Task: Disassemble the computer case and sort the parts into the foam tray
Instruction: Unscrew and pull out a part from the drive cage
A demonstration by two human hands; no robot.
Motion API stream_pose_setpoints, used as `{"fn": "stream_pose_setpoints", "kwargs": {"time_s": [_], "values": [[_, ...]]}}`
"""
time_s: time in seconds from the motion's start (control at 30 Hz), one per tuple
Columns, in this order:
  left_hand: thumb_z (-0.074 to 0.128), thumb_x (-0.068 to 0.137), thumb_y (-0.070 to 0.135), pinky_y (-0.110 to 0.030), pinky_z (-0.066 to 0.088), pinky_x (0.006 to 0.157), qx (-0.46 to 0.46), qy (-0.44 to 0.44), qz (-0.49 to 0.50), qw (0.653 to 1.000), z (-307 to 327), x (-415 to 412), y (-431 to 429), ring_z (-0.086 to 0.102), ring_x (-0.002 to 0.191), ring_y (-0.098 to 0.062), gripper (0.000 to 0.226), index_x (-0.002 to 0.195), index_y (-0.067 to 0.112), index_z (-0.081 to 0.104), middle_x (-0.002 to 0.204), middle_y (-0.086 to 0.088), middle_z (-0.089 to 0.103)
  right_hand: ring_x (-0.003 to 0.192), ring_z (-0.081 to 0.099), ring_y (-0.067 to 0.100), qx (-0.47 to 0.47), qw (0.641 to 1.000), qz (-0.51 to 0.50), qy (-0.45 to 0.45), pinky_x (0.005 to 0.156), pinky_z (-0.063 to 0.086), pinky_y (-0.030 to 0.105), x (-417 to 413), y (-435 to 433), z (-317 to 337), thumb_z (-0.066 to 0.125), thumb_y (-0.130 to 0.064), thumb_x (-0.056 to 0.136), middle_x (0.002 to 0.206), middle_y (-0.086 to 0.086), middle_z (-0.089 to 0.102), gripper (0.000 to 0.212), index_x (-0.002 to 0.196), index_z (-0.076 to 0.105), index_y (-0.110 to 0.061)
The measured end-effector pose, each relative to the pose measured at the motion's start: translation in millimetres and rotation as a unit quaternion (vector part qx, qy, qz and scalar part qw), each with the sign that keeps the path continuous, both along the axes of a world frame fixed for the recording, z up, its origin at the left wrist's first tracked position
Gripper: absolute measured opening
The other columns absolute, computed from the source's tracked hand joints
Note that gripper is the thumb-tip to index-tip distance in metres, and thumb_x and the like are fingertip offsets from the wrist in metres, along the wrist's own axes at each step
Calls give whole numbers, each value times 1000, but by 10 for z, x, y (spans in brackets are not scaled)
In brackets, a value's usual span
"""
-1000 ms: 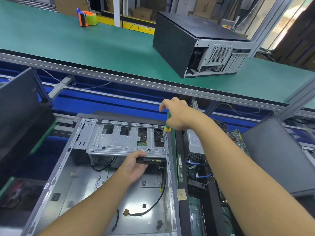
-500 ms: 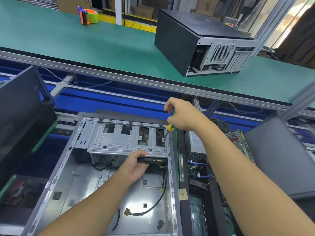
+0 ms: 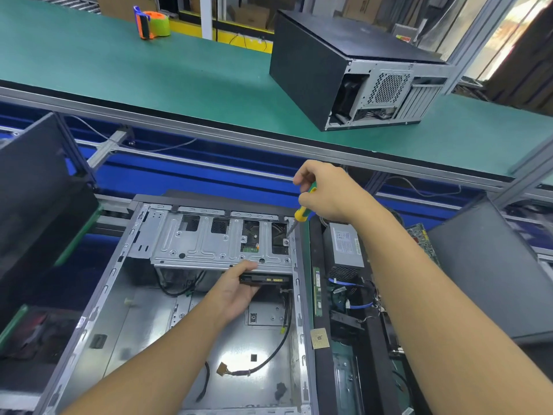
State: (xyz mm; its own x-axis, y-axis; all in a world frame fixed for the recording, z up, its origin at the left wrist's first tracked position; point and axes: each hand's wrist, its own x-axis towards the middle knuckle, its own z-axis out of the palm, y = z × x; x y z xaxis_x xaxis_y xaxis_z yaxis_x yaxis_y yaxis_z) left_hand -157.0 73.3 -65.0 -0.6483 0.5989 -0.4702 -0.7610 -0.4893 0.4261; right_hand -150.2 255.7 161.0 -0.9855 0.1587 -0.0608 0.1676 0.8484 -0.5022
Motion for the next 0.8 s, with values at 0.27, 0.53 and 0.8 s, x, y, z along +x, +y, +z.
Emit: {"fn": "stream_pose_setpoints", "kwargs": {"time_s": [0.27, 0.53, 0.8], "values": [[71, 82, 12, -38, 59, 83, 18, 12, -23, 1000, 46, 34, -9, 70, 106, -30, 13, 89, 5, 79, 113, -20, 71, 56, 56, 7, 13, 993, 1, 120, 49, 42, 21, -23, -22, 160, 56, -7, 83, 81, -4, 61, 22, 99, 47, -19], [62, 79, 0, -37, 53, 96, 16, -6, -38, 999, 57, -7, 44, 68, 98, -32, 26, 104, -5, 59, 107, -23, 69, 91, 55, 27, 163, 979, 101, -75, 70, 44, 35, -88, -51, -453, 47, -5, 88, 99, -4, 54, 25, 102, 56, -24], [61, 80, -1, -41, 42, 111, 27, -15, -39, 999, 13, -21, 47, 59, 111, -35, 35, 114, -6, 55, 115, -25, 63, 101, 60, 26, 232, 958, 94, -140, 82, 47, 38, -37, 61, -1051, 61, -40, 96, 118, 0, 54, 24, 114, 65, -25]]}}
